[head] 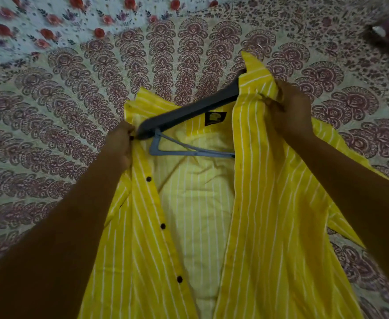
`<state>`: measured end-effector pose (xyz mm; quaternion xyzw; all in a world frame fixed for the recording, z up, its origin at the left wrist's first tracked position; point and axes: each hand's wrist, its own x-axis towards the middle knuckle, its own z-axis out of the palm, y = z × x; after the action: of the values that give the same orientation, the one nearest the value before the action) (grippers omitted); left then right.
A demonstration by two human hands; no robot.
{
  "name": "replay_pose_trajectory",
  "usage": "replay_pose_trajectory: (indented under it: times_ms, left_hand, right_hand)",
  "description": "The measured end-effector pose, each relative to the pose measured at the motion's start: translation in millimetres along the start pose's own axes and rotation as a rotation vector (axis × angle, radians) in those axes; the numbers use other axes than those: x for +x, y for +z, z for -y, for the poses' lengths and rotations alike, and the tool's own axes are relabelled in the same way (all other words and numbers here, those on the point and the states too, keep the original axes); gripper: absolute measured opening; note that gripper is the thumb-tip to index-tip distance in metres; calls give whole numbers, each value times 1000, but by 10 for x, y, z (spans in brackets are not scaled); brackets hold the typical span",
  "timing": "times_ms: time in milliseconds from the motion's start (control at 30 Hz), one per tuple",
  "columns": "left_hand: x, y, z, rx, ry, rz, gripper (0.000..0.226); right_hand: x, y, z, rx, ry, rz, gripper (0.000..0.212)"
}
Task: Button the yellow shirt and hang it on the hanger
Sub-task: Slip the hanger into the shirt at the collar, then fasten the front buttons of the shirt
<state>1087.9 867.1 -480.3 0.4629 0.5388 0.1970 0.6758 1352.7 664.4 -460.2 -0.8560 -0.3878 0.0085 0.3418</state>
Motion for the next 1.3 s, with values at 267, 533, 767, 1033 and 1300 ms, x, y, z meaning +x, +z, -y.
replay_pose_trajectory:
  times_ms: [267, 533, 767, 1033, 1300]
  left_hand:
    - [-322, 350, -492, 122, 151, 178, 10]
    - [-496, 1082, -288, 351, 330, -3, 41]
    - [-441, 1164, -231, 999, 520, 304, 40]
    - [-503, 673, 46, 887, 648, 172, 27]
    - [-1051, 488, 443, 732, 697, 194, 17]
  right_hand:
    - [-110, 242, -7, -43, 83, 0, 41]
    - [0, 468, 253, 31, 50, 109, 41]
    - [64, 431, 215, 9, 45, 276, 39]
    - [-10, 574, 228, -221, 131, 250, 49]
    - [-1371, 375, 620, -129, -101, 66, 20]
